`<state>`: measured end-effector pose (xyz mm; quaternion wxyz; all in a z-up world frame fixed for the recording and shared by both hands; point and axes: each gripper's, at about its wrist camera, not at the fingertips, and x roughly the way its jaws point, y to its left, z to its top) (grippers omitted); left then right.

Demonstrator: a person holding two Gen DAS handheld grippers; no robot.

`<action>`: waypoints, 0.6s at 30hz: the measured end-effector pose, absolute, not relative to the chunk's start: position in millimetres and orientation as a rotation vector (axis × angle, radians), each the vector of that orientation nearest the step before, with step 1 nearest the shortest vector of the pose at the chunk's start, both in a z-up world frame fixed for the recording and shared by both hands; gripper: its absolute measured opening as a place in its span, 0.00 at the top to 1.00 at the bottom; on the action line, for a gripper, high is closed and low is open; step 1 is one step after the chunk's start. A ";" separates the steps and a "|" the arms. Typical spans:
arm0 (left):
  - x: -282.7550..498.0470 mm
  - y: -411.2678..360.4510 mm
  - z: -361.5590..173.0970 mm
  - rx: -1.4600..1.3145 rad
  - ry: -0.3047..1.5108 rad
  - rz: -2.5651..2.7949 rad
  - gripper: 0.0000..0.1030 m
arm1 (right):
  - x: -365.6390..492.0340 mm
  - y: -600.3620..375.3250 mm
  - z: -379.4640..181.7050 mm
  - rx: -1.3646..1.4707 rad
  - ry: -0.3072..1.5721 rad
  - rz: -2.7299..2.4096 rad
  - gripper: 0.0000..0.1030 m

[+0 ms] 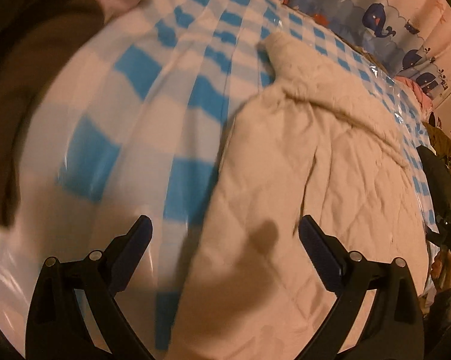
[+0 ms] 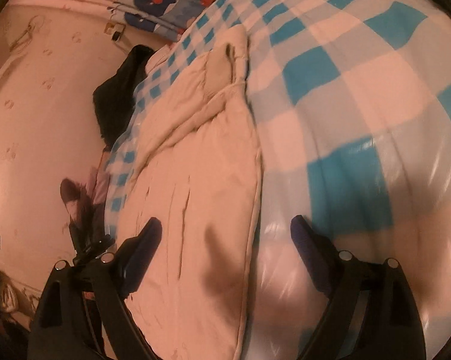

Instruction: Fold large clothes

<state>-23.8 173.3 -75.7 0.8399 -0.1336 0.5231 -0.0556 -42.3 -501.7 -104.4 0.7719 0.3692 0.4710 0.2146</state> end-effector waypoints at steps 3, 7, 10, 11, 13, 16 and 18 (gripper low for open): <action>-38.4 172.1 -85.8 -0.316 1.129 -0.116 0.09 | -51.2 -498.4 -103.8 0.832 1.029 0.507 0.18; -51.5 174.2 -93.2 -0.389 1.148 -0.149 0.09 | -65.4 -484.1 -108.2 0.864 1.072 0.599 0.17; -62.3 171.0 -95.7 -0.418 1.170 -0.193 0.09 | -80.5 -471.2 -111.3 0.852 1.110 0.640 0.15; -66.6 168.5 -95.5 -0.420 1.180 -0.217 0.09 | -85.3 -468.4 -111.8 0.860 1.115 0.658 0.15; -75.0 161.2 -93.9 -0.395 1.190 -0.253 0.09 | -96.9 -464.9 -111.0 0.883 1.117 0.690 0.14; -87.4 147.9 -91.1 -0.316 1.197 -0.290 0.09 | -112.2 -464.6 -108.8 0.912 1.116 0.731 0.14; -97.3 138.0 -88.9 -0.247 1.196 -0.293 0.09 | -122.2 -464.1 -104.9 0.912 1.128 0.763 0.14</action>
